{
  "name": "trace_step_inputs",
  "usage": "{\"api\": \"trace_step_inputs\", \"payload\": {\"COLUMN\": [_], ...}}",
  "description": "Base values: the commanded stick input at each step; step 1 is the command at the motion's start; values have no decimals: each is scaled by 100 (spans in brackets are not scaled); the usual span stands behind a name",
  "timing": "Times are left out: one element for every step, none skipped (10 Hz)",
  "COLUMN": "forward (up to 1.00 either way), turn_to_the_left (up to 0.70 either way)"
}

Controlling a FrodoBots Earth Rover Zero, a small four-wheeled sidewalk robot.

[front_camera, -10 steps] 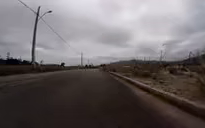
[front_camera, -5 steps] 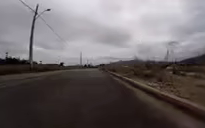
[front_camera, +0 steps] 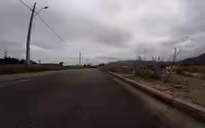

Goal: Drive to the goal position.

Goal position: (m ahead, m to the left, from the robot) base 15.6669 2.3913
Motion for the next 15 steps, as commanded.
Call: {"api": "trace_step_inputs", "payload": {"forward": [70, 70, 70, 70, 70, 70, 70, 70, 70, 70, 70, 70, 70, 70, 70], "turn_to_the_left": [0, 1, 10, 14, 14, 13, 1, 0, 0, 0, 0, 0, 0, 0, 0]}}
